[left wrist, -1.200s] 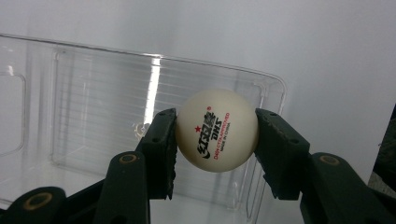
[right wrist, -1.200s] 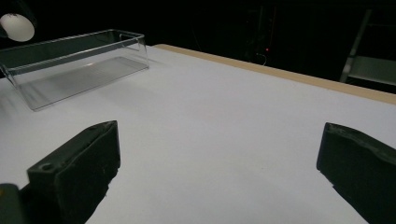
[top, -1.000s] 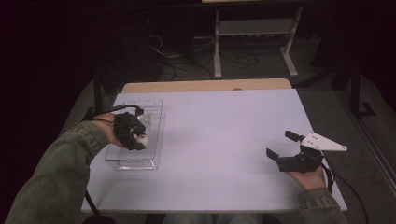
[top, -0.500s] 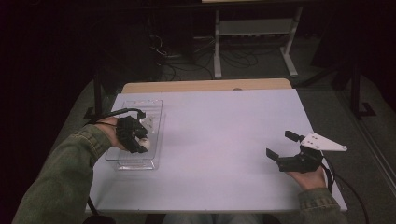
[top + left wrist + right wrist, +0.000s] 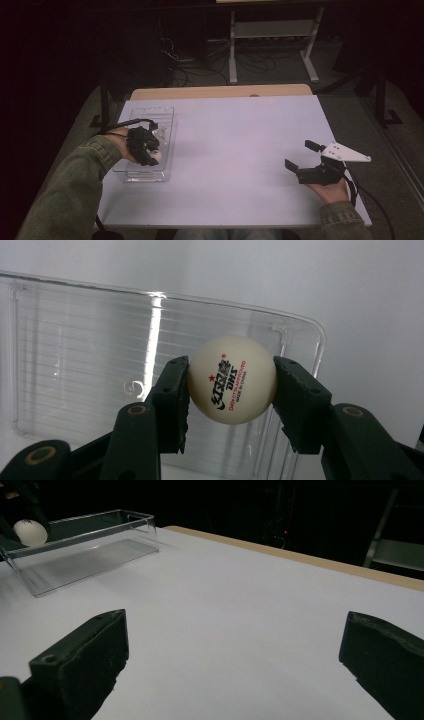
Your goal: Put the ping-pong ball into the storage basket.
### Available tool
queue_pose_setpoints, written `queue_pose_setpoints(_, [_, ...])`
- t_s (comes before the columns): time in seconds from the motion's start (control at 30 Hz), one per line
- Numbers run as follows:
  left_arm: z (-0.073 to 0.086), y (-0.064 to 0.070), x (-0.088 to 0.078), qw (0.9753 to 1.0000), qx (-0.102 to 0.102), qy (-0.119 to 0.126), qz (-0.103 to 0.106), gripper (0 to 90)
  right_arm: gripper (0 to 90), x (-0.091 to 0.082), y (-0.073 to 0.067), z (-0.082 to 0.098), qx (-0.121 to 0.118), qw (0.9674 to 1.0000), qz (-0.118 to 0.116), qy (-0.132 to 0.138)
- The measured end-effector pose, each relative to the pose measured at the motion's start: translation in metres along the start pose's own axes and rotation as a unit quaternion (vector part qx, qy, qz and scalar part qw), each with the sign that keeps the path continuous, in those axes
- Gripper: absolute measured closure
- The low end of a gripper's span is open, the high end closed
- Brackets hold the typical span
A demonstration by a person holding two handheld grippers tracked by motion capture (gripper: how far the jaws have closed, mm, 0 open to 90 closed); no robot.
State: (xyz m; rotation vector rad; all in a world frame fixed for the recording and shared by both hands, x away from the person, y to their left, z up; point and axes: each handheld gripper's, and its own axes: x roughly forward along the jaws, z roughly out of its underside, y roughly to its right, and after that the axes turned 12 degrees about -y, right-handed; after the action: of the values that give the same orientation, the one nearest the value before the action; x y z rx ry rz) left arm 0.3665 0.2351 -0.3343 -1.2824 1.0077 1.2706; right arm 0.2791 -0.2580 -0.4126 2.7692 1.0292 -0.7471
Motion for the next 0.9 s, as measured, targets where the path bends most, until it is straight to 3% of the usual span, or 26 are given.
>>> queue_pose_setpoints(0.1, [-0.002,-0.001,0.005,0.9999,-0.004,0.011,0.008,50.6,0.0,0.0,0.0,0.0,0.0,1.0,0.0,0.0])
queue_pose_setpoints(0.9, [-0.004,-0.003,0.031,0.9999,-0.006,0.0,0.014,50.6,0.0,0.0,0.0,0.001,0.001,1.0,0.003,-0.003])
